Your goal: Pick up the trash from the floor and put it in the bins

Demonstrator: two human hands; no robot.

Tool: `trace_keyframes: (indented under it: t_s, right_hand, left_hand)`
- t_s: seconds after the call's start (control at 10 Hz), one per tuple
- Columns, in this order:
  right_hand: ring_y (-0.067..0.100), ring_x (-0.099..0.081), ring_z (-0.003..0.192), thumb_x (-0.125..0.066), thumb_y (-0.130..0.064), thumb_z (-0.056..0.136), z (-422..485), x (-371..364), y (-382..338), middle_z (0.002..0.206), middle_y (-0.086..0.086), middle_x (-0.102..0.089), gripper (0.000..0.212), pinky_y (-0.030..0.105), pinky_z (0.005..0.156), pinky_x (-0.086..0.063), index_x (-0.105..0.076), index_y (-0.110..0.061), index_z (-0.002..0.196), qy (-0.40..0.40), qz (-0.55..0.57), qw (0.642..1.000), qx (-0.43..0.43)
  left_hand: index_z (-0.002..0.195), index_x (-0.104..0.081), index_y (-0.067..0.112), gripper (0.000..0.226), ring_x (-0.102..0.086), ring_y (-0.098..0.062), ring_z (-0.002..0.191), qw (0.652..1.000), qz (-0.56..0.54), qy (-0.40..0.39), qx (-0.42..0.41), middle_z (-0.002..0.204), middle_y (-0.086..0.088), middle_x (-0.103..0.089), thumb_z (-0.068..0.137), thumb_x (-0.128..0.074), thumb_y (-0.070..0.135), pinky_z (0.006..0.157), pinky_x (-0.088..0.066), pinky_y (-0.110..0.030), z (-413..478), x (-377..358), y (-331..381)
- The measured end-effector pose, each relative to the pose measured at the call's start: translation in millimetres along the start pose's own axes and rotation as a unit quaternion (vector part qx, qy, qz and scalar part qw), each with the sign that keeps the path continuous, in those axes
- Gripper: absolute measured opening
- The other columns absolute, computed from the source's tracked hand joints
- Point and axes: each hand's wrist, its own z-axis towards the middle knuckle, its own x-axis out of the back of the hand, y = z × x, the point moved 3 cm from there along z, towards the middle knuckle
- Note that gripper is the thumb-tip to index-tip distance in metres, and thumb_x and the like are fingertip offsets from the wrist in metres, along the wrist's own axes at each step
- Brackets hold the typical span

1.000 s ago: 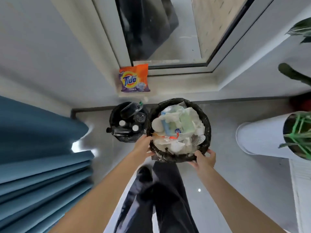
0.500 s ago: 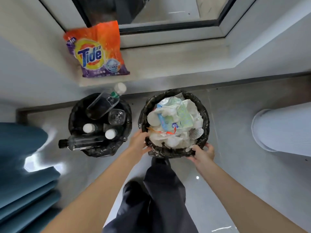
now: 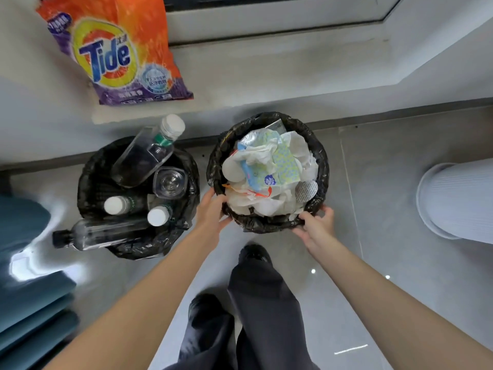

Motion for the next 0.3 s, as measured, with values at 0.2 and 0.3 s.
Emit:
trace_keyframes:
  t_s: [0.2,0.3]
  right_hand:
    - [0.03,-0.052,0.12,-0.05,0.006,0.092,-5,2,-1,0.136,0.012,-0.046,0.056,0.051,0.086,-0.05,-0.031,-0.017,0.139,0.003,-0.036,0.999,-0.039]
    - [0.03,-0.043,0.129,-0.057,-0.002,0.091,-25,13,-3,0.145,0.011,-0.039,0.059,0.052,0.094,-0.045,-0.032,-0.019,0.142,0.048,-0.081,0.992,-0.078]
  left_hand:
    - [0.121,-0.046,0.039,0.036,-0.049,-0.004,0.081,1.0,0.025,0.018,0.007,0.096,0.014,-0.052,0.094,-0.047,0.015,0.071,-0.041,-0.025,-21,-3,14]
    - [0.145,-0.03,0.033,0.056,-0.044,-0.014,0.122,0.997,0.071,0.017,0.015,0.138,0.01,-0.042,0.094,-0.049,0.023,0.102,-0.035,-0.036,-42,1,19]
